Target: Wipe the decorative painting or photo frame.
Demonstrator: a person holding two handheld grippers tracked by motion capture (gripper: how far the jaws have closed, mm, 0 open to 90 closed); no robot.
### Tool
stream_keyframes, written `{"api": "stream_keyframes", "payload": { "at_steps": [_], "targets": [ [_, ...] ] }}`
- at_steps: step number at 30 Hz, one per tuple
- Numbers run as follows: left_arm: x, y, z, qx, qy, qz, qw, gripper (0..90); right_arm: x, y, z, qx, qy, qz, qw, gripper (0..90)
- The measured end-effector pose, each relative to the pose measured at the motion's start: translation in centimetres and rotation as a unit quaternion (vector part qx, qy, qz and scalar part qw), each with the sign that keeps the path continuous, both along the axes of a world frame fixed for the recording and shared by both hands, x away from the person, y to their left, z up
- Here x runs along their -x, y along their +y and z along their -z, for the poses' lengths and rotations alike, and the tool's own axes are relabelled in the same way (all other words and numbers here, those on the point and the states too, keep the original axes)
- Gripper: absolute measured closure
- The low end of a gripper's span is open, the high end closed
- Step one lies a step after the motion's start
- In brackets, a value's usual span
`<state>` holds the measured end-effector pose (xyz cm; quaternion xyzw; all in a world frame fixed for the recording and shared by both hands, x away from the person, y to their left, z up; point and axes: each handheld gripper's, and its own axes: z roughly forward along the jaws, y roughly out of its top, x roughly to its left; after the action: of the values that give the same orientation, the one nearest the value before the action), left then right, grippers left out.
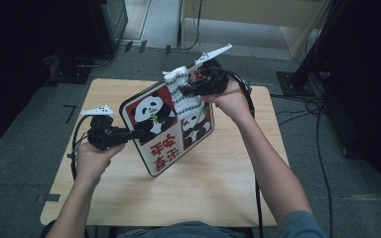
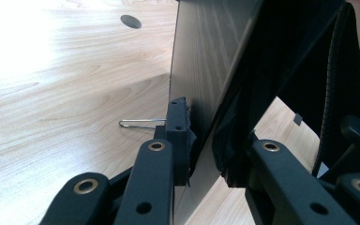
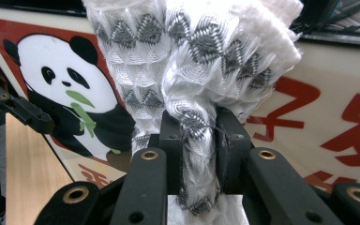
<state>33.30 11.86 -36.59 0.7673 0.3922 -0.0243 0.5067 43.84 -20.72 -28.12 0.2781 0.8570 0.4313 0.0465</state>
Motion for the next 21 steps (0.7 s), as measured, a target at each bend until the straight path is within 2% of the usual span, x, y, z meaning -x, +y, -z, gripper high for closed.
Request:
{"api": "stream_keyframes", "payload": {
  "at_steps": [13,21],
  "targets": [
    [-0.1,0.0,0.0,-0.001,-0.002,0.004,1.0,77.3,0.2,-0.2,1.3,-0.008,0.009,-0.004,0.9999,76.4],
    [0.0,0.0,0.0,-0.003,-0.008,0.005,1.0,77.5,0.3,-0.6,2.4,-0.027,0.013,-0.004,0.9995,76.3]
  ]
}}
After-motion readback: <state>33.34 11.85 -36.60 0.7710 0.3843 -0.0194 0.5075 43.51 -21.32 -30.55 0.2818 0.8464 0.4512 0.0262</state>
